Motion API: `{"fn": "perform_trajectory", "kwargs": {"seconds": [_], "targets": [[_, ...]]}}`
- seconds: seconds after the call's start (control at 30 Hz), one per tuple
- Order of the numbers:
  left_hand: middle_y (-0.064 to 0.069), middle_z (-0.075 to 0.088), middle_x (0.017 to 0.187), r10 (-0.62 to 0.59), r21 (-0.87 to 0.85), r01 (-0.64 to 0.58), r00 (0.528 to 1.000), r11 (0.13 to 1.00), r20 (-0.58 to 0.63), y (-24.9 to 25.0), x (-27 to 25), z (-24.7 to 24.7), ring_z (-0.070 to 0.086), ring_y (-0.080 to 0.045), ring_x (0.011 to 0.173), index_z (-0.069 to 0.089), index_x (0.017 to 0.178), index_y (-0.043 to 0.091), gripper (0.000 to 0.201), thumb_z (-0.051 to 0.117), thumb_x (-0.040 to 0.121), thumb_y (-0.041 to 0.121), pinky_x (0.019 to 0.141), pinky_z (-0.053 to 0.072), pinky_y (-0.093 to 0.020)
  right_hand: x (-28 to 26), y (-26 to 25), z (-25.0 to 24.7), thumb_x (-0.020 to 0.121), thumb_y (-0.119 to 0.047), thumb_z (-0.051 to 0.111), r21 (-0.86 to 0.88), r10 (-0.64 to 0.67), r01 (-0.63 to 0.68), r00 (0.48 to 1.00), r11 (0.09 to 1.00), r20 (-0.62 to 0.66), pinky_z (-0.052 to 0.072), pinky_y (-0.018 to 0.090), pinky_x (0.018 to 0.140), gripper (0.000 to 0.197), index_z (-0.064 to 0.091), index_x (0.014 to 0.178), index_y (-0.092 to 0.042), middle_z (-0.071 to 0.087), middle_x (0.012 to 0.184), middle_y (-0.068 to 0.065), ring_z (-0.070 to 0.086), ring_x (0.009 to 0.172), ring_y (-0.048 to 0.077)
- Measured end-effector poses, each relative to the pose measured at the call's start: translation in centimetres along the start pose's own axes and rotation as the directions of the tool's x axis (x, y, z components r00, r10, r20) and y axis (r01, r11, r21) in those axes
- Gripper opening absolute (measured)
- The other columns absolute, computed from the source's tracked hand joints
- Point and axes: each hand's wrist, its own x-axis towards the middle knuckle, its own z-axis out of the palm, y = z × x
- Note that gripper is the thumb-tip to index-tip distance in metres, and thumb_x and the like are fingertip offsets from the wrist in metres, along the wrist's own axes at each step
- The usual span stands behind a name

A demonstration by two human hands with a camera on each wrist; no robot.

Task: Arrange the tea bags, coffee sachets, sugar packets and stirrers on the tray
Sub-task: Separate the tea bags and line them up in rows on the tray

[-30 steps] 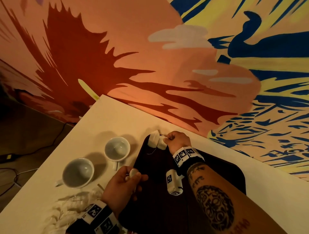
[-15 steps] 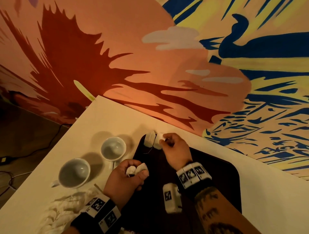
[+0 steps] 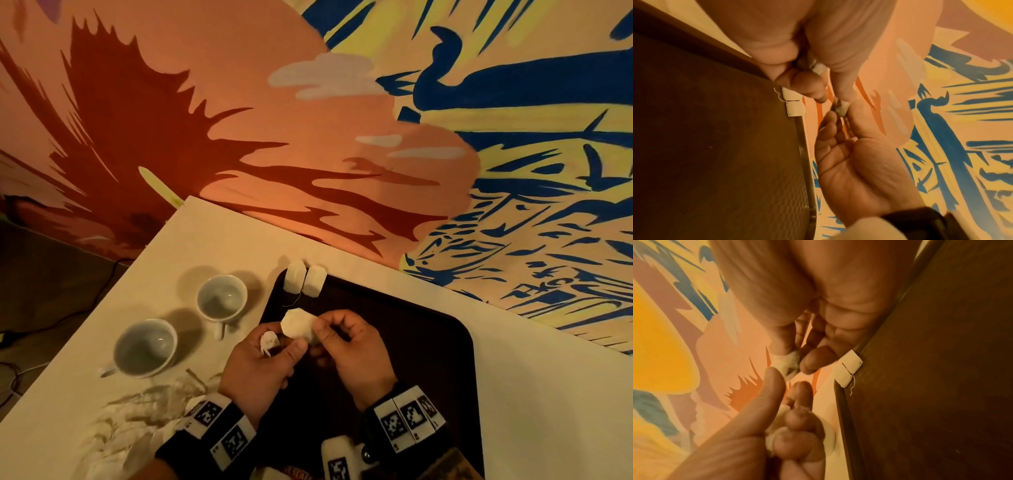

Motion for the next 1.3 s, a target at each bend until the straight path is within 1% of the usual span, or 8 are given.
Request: {"fn": "perform_trajectory", "kwargs": {"seconds": [0.2, 0.37, 0.5, 0.63, 0.73, 0.83, 1.03, 1.3], "targets": [[0.003, 0.059, 0.052, 0.023, -0.037, -0.024, 0.999, 0.999, -0.032, 0.1, 0.0, 0.3, 0.049, -0.005, 0.044, 0.072, 0.094, 0.013, 0.005, 0.068, 0.091, 0.013, 0.043, 0.041, -0.017, -0.6, 1.3, 0.0, 0.088, -0.019, 0.075, -0.126, -0.050, 0.058, 0.996, 0.990, 0.071, 0.053, 0.022, 0.065, 0.005, 0.071, 0.087, -0.018, 0.075, 0.084, -0.002, 0.067, 0.070, 0.007], [0.009, 0.064, 0.053, 0.049, 0.052, -0.052, 0.997, 0.997, 0.066, 0.2, 0.0, 0.1, 0.054, 0.000, 0.047, 0.077, 0.082, 0.022, 0.012, 0.070, 0.088, 0.014, 0.049, 0.041, -0.013, 0.6, 1.0, -0.8, 0.088, -0.025, 0.074, -0.202, -0.132, 0.160, 0.980, 0.966, 0.146, 0.052, 0.017, 0.081, 0.027, 0.070, 0.114, -0.030, 0.073, 0.096, -0.009, 0.068, 0.093, 0.003], [0.011, 0.068, 0.059, 0.051, 0.180, -0.064, 0.996, 0.982, 0.079, 0.1, 0.5, -0.1, 0.058, 0.002, 0.051, 0.076, 0.072, 0.032, 0.017, 0.074, 0.086, 0.022, 0.056, 0.043, -0.016, 2.0, -0.1, -1.1, 0.089, -0.030, 0.072, -0.359, -0.106, 0.225, 0.940, 0.906, 0.324, 0.057, 0.026, 0.084, 0.009, 0.075, 0.098, -0.032, 0.076, 0.093, -0.011, 0.070, 0.090, 0.004], [0.017, 0.072, 0.071, 0.037, 0.276, -0.024, 0.998, 0.961, -0.042, -1.0, 1.8, -0.9, 0.061, 0.000, 0.061, 0.073, 0.085, 0.036, 0.008, 0.075, 0.085, 0.029, 0.068, 0.052, -0.025, 5.3, 0.3, -1.9, 0.091, -0.033, 0.069, -0.473, -0.150, 0.221, 0.971, 0.853, 0.184, 0.054, 0.023, 0.083, 0.007, 0.073, 0.094, -0.028, 0.075, 0.089, -0.012, 0.068, 0.086, 0.000], [0.007, 0.071, 0.069, -0.029, 0.218, 0.045, 0.997, 0.975, -0.073, -1.7, 2.3, -1.5, 0.058, -0.004, 0.053, 0.067, 0.082, 0.027, 0.009, 0.075, 0.085, 0.028, 0.062, 0.051, -0.028, 8.3, 0.9, -2.9, 0.092, -0.034, 0.067, -0.597, -0.107, 0.123, 0.992, 0.793, 0.062, 0.048, 0.020, 0.074, 0.005, 0.067, 0.088, -0.031, 0.070, 0.084, -0.014, 0.065, 0.082, 0.000], [0.003, 0.063, 0.059, -0.042, 0.201, 0.054, 0.997, 0.978, -0.064, -2.1, 2.4, -1.8, 0.056, -0.008, 0.052, 0.062, 0.075, 0.022, 0.017, 0.072, 0.087, 0.029, 0.060, 0.051, -0.035, 10.7, 1.6, -3.5, 0.093, -0.030, 0.066, -0.674, -0.017, 0.024, 1.000, 0.738, 0.018, 0.047, 0.024, 0.078, 0.006, 0.062, 0.091, -0.033, 0.067, 0.089, -0.013, 0.064, 0.089, 0.010], [0.004, 0.052, 0.050, -0.053, 0.145, 0.060, 0.997, 0.988, -0.054, -1.7, 2.3, -1.8, 0.050, -0.010, 0.048, 0.057, 0.080, 0.013, 0.022, 0.069, 0.090, 0.028, 0.052, 0.044, -0.031, 13.6, 1.8, -3.7, 0.094, -0.035, 0.064, -0.787, 0.014, -0.052, 0.998, 0.615, -0.054, 0.042, 0.023, 0.078, 0.012, 0.065, 0.100, -0.026, 0.062, 0.091, -0.008, 0.056, 0.086, 0.012], [-0.008, 0.051, 0.066, -0.231, -0.075, 0.230, 0.973, 0.970, -0.001, -1.8, 2.4, -2.3, 0.043, -0.014, 0.050, 0.048, 0.092, 0.016, 0.009, 0.054, 0.095, 0.010, 0.045, 0.035, -0.028, 15.1, 0.9, -3.1, 0.092, -0.033, 0.067, -0.829, -0.022, -0.057, 0.996, 0.557, -0.083, 0.037, 0.021, 0.076, 0.014, 0.071, 0.102, -0.024, 0.066, 0.098, -0.006, 0.059, 0.088, 0.013]]}}
